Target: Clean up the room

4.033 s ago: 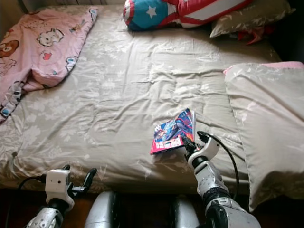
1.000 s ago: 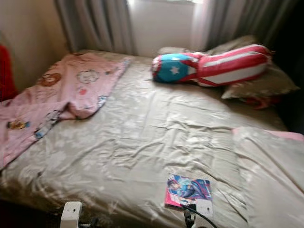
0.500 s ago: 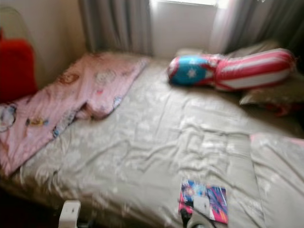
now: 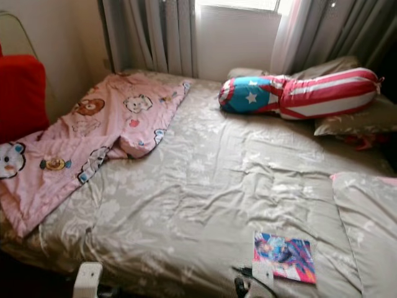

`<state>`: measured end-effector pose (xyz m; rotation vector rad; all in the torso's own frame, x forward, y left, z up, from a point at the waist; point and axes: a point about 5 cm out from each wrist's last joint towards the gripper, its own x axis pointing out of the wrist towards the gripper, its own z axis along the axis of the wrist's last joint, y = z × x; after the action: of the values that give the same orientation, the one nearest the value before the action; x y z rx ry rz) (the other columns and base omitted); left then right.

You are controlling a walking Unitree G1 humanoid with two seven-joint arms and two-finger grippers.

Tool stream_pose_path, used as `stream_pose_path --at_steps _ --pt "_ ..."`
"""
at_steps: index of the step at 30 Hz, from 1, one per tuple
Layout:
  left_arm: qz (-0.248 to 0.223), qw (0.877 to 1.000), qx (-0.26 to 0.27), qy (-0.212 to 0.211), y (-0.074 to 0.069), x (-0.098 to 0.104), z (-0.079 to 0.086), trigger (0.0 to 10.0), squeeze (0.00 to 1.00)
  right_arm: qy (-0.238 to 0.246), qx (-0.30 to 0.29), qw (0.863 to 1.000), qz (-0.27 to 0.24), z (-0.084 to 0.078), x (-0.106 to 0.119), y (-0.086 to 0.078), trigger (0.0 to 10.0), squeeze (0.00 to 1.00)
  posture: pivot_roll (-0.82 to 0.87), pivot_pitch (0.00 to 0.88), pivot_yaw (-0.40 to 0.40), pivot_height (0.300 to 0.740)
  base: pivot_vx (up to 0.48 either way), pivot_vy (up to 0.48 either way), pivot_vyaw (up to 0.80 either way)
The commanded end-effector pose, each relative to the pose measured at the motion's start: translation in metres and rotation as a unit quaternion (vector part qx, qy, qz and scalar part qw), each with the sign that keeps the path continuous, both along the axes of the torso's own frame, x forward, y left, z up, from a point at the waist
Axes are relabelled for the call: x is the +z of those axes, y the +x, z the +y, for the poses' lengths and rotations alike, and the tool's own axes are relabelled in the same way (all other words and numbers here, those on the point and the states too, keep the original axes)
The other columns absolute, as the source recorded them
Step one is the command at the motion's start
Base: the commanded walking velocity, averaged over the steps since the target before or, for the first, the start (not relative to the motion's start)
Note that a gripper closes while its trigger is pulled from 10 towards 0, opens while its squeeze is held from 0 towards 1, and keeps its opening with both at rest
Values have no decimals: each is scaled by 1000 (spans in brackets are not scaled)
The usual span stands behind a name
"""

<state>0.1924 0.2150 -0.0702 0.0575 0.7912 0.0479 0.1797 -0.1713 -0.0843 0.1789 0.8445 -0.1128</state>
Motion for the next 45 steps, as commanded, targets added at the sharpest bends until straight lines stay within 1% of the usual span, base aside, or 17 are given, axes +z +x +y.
stream_pose_path --at_steps 1,14,42,45 --pt "8 1000 -7 -8 -2 -3 -7 10000 0 -5 -8 1000 8 -7 -2 -4 10000 0 -68 58 -54 740 0 472 0" --pt "8 1000 -7 -5 -1 -2 -6 10000 0 -8 11 1000 14 -5 -3 -6 10000 0 -56 65 -52 740 0 472 0" --pt "10 1000 -8 -5 -2 -2 -4 10000 0 -8 18 1000 24 -3 -5 -10 10000 0 -46 67 -49 740 0 472 0" --pt "8 1000 -12 -2 -1 -1 -3 10000 0 -6 16 1000 23 -2 -5 -10 10000 0 -46 72 -44 740 0 0 0"
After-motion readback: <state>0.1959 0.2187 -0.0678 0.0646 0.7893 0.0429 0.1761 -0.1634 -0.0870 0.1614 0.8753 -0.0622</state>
